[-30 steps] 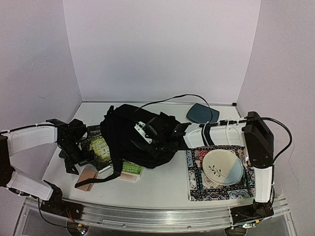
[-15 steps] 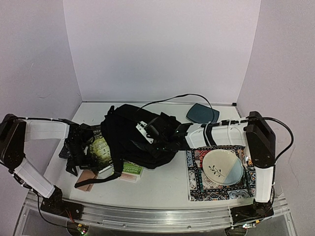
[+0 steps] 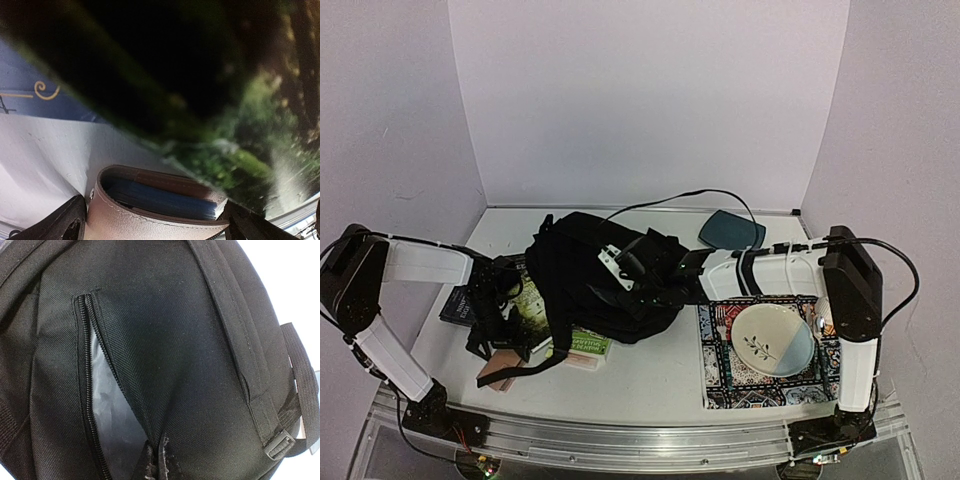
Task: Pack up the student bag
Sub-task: Adjust the card case at the corner of the board, then pick up the card case from the center of the board.
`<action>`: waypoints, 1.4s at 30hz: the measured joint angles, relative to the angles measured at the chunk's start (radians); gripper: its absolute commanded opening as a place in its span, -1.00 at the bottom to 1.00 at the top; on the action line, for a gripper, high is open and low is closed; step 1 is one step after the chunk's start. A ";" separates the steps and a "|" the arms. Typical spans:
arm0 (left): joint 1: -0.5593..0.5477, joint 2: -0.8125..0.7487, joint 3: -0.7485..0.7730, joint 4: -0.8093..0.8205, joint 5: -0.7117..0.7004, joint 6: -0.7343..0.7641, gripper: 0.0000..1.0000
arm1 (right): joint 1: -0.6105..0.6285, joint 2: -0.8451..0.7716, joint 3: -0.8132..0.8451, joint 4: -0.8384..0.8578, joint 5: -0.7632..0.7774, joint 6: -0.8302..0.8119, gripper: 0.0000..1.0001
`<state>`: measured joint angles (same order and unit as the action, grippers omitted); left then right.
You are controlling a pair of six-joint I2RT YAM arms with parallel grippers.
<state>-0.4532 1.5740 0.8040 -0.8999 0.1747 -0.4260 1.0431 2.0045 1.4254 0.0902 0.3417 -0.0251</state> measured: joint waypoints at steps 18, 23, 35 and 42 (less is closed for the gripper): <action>-0.017 -0.013 0.004 0.003 -0.097 -0.210 0.28 | -0.002 0.000 0.000 0.000 -0.011 0.000 -1.00; 0.052 -0.049 -0.001 0.026 -0.144 -0.288 0.46 | -0.002 -0.001 0.000 0.000 -0.013 0.000 -1.00; 0.093 -0.075 -0.015 0.057 -0.108 -0.284 0.99 | -0.002 -0.046 -0.048 0.007 -0.017 0.038 -1.00; 0.076 -0.081 -0.050 0.052 -0.075 -0.250 0.99 | -0.002 -0.050 -0.064 0.016 -0.022 0.050 -1.00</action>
<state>-0.3775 1.4929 0.7540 -0.8478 0.0998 -0.6762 1.0412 1.9545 1.3609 0.1066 0.3199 0.0246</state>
